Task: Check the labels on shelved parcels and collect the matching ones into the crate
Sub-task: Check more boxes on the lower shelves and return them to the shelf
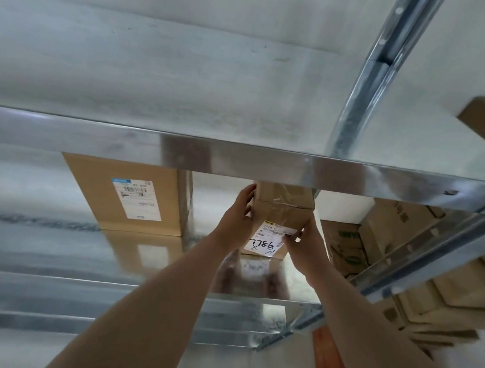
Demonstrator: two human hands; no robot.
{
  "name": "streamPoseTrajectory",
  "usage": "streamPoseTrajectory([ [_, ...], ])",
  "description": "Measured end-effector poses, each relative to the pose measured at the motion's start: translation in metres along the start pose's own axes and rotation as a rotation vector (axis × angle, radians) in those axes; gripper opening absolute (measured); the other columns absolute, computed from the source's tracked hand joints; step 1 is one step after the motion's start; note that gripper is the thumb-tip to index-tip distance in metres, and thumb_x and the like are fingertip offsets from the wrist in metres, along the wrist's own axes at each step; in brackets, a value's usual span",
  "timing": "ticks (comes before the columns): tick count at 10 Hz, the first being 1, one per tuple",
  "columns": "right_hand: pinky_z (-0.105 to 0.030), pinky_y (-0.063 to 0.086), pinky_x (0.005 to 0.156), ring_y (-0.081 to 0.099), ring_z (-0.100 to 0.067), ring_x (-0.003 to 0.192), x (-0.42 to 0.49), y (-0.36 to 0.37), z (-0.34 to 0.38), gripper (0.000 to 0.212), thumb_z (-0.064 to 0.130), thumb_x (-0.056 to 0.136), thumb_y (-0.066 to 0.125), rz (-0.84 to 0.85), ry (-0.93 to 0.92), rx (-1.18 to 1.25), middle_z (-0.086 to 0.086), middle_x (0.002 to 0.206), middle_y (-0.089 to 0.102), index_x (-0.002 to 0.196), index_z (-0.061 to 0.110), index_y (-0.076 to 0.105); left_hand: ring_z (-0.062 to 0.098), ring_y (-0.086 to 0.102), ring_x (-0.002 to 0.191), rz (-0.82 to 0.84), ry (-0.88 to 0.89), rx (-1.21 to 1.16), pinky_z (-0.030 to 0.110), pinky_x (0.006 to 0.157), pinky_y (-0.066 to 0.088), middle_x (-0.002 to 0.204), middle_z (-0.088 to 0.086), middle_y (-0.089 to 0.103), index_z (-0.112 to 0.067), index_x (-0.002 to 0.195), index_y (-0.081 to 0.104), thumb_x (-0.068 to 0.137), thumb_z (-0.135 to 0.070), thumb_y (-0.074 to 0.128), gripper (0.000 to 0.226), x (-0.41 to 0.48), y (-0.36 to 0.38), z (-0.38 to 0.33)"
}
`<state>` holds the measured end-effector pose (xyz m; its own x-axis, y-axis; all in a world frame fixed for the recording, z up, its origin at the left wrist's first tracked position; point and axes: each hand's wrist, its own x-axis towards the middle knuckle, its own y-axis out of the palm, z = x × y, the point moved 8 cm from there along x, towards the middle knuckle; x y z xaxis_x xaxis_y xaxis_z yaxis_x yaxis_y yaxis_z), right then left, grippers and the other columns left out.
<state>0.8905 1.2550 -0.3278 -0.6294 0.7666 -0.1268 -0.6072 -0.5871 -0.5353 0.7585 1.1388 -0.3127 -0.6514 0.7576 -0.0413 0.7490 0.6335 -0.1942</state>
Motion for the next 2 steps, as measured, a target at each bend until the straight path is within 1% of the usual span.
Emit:
streamPoseTrajectory([
  [1, -0.015, 0.048, 0.073, 0.065, -0.031, 0.121, 0.0011, 0.0025, -0.0017, 0.059, -0.008, 0.097, 0.059, 0.001, -0.016, -0.006, -0.009, 0.132, 0.069, 0.148, 0.015, 0.042, 0.019, 0.058, 0.131, -0.016, -0.004, 0.015, 0.048, 0.108, 0.052, 0.152, -0.006, 0.051, -0.023, 0.157, 0.034, 0.101, -0.008, 0.056, 0.062, 0.0011, -0.0021, 0.0066],
  [2, -0.019, 0.052, 0.075, 0.066, -0.031, 0.122, -0.0052, 0.0038, -0.0013, 0.054, -0.007, 0.098, 0.058, -0.017, -0.031, -0.003, -0.01, 0.133, 0.069, 0.146, 0.014, 0.044, 0.022, 0.058, 0.13, -0.04, -0.024, -0.024, 0.051, 0.109, 0.051, 0.152, 0.0, 0.052, -0.023, 0.157, 0.033, 0.098, -0.007, 0.056, 0.066, -0.0031, 0.001, 0.0126],
])
